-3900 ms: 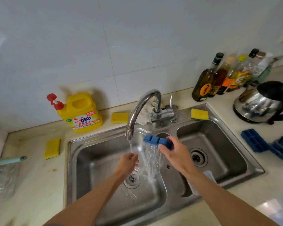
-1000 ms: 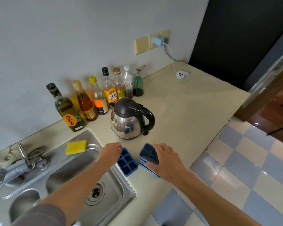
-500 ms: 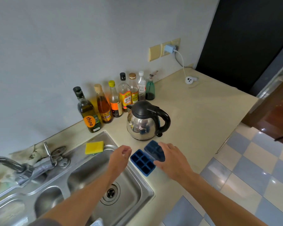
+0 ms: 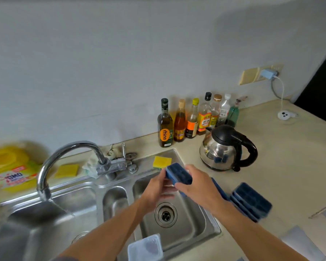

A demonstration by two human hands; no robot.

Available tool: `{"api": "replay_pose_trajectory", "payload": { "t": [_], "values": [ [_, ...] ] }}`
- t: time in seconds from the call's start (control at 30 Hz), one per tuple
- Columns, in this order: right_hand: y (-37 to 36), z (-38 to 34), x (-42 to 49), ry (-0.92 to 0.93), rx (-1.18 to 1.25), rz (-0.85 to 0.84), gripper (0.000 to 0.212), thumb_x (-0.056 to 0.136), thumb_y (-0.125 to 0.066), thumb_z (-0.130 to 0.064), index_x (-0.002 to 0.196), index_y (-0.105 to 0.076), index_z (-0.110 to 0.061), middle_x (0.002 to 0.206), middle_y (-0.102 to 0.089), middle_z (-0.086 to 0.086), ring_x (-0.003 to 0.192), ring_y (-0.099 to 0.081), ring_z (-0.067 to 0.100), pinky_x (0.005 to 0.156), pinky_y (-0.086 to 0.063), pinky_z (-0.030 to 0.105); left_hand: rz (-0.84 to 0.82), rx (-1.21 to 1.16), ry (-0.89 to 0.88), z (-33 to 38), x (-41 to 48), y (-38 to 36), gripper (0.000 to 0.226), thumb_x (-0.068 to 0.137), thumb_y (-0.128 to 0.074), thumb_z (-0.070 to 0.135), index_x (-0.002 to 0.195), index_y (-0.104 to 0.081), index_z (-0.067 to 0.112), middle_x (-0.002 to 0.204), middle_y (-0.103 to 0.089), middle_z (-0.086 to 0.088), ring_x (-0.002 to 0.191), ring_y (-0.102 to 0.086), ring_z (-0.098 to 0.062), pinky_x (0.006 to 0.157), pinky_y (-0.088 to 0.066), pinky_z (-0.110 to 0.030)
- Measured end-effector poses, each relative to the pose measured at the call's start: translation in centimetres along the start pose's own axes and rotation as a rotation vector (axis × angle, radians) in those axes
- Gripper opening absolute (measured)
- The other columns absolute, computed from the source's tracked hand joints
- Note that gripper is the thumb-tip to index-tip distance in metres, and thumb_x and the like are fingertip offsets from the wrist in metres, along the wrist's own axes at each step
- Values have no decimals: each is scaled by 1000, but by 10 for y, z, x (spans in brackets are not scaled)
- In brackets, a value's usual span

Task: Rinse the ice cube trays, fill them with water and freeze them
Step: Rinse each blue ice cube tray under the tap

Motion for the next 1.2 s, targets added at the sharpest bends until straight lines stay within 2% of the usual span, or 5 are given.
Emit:
{"api": "replay_pose_trajectory", "payload": {
  "t": [0.2, 0.5, 0.7, 1.1, 1.2],
  "values": [
    [-57, -53, -17, 133, 101, -169, 60, 77, -68, -61, 127, -63, -27, 107, -70, -12, 93, -66, 4, 81, -55, 25, 233, -311, 14, -31, -55, 41, 66, 93, -36, 76, 107, -79, 27, 112, -77, -10, 103, -74, -26, 75, -61, -38],
    [-156, -114, -64, 290, 35, -568, 71, 78, -65, -66, 138, -55, -30, 117, -69, -5, 97, -65, 11, 81, -54, 29, 665, -430, 48, -81, -144, 136, 62, 94, -33, 77, 98, -69, 27, 80, -79, -5, 74, -78, -24, 54, -60, -35],
    [-195, -149, -61, 304, 38, -612, 72, 73, -64, -62, 137, -56, -31, 118, -65, -9, 88, -60, 2, 67, -44, 14, 703, -489, 72, -85, -156, 179, 59, 97, -33, 73, 104, -66, 25, 79, -79, -4, 71, -77, -22, 53, -60, -38],
    [-303, -224, -13, 108, 90, -600, 50, 73, -59, -59, 116, -61, -36, 74, -67, -13, 66, -64, 2, 62, -49, 23, 651, -193, 138, -74, -122, 323, 69, 98, -29, 71, 96, -72, 18, 92, -76, -18, 79, -74, -34, 50, -58, -38],
    [-331, -237, -3, 60, 156, -575, 47, 72, -60, -57, 115, -60, -38, 66, -68, -17, 57, -63, -2, 57, -47, 17, 605, -85, 141, -73, -108, 359, 70, 98, -29, 68, 90, -78, 19, 88, -77, -14, 82, -75, -31, 66, -64, -45]
  ]
}}
Point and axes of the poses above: each hand's wrist, its own x-axis towards the middle knuckle, its own y-axis out of the back of the hand, z = x × y, the point moved 5 cm from there along x, towards the middle knuckle
